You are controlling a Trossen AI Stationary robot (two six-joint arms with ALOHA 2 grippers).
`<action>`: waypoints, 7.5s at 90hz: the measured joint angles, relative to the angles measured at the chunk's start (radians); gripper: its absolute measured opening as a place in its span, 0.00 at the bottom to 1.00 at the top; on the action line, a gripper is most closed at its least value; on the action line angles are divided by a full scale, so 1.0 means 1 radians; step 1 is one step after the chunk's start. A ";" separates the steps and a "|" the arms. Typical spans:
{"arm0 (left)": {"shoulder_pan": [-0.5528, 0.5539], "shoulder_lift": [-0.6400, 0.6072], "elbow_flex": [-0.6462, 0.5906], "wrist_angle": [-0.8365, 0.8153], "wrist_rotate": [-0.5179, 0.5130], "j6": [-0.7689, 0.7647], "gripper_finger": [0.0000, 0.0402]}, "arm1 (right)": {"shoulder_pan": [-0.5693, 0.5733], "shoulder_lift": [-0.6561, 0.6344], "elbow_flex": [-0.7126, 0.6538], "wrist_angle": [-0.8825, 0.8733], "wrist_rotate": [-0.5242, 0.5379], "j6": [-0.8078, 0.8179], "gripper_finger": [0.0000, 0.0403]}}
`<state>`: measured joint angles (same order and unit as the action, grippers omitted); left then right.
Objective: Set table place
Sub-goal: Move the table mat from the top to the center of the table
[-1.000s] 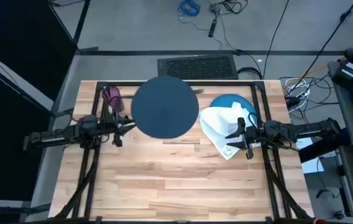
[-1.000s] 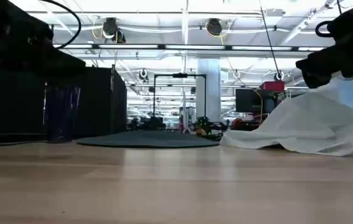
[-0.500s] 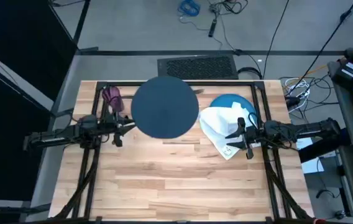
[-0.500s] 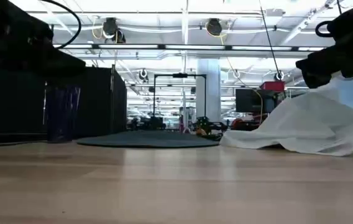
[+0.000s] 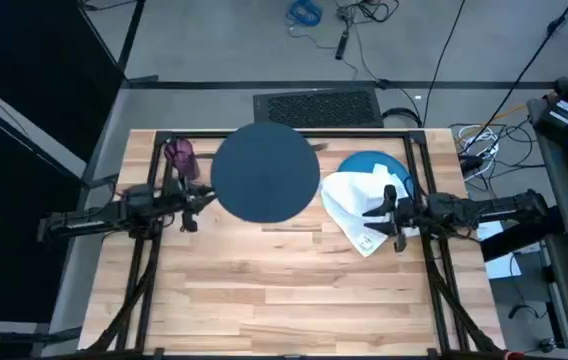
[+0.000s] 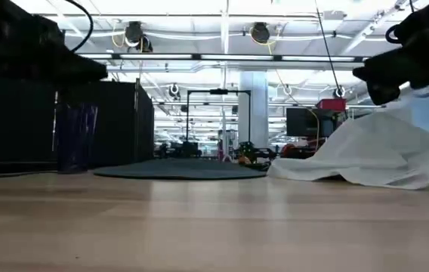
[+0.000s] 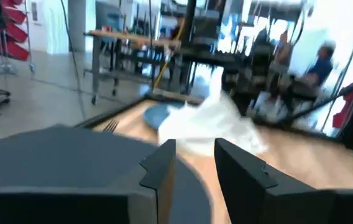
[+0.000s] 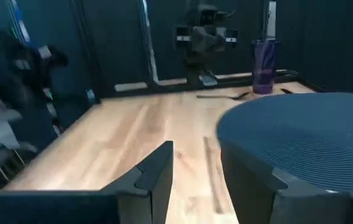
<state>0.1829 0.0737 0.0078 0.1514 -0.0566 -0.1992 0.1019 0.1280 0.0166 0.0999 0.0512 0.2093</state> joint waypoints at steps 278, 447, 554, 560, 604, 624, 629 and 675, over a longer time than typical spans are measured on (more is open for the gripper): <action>0.777 1.847 1.516 -1.136 0.062 0.184 0.24 | -0.046 1.347 0.728 0.178 -0.291 -0.073 0.31; 0.811 1.919 1.324 -0.838 0.260 0.217 0.24 | -0.048 1.347 0.727 0.129 -0.290 -0.073 0.31; 0.811 1.917 1.324 -0.849 0.379 0.340 0.00 | -0.051 1.347 0.727 0.126 -0.283 -0.098 0.31; 0.811 1.917 1.324 -0.849 0.401 0.343 0.00 | -0.051 1.347 0.727 0.126 -0.283 -0.099 0.31; 0.751 1.912 1.324 -0.980 0.487 0.442 0.00 | -0.113 1.348 0.727 0.083 -0.230 -0.106 0.31; 0.679 1.904 1.324 -0.989 0.490 0.445 0.00 | -0.114 1.348 0.727 0.082 -0.230 -0.100 0.31; 0.659 1.902 1.324 -1.004 0.491 0.450 0.00 | -0.114 1.348 0.727 0.082 -0.230 -0.100 0.31; 0.490 1.862 1.324 -1.089 0.471 0.441 0.00 | -0.151 1.348 0.727 0.073 -0.225 -0.039 0.31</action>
<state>0.6731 1.9354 1.3323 -0.9373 0.4146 0.2415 -0.0493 1.4757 0.7433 0.1726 -0.1739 0.1704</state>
